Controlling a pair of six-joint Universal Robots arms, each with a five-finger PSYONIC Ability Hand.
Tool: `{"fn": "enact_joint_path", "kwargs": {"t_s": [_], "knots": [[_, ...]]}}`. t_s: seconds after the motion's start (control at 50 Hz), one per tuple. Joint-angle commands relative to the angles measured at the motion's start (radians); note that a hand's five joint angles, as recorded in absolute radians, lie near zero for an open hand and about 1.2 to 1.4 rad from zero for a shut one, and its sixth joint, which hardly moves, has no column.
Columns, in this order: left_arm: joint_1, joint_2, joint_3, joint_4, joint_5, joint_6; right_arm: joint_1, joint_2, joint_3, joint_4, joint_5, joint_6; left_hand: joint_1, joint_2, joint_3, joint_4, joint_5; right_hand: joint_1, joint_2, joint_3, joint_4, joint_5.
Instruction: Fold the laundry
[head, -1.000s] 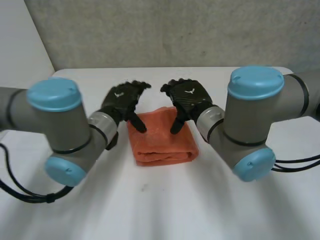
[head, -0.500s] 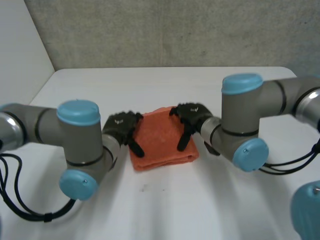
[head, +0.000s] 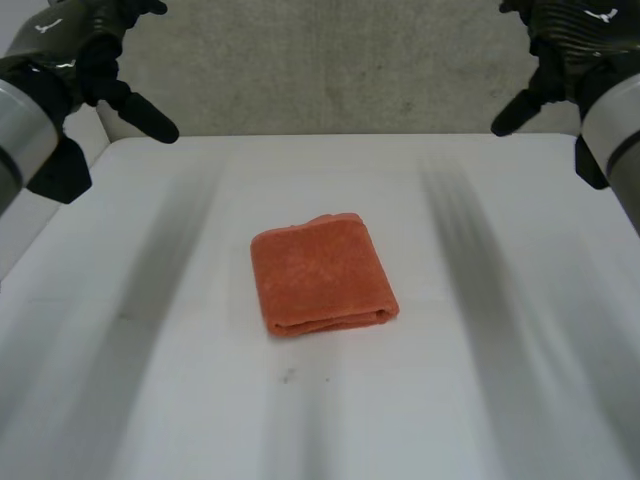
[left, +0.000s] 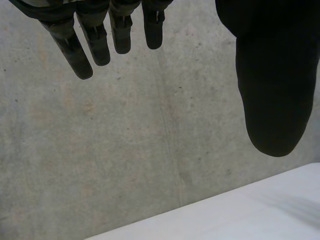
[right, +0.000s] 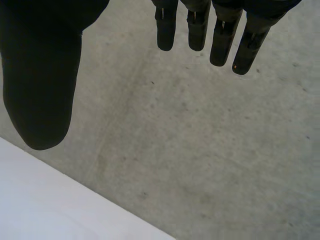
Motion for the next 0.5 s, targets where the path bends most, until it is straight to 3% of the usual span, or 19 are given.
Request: {"fn": "enact_joint_path", "kwargs": {"t_s": [0.02,0.5], "knots": [[0.027,0.026,-0.025,-0.012,0.056,-0.021,-0.011,0.001,0.014,0.055,-0.011,0.000,-0.025,-0.027,-0.039,-0.029,-0.044,-0.032,-0.051,-0.041,-0.058,-0.053],[0.011,0.026,-0.050,-0.009,0.061,-0.013,-0.006,-0.009,0.117,0.024,-0.018,-0.017,-0.026,-0.028,-0.040,-0.030,-0.045,-0.032,-0.051,-0.041,-0.058,-0.053]]}}
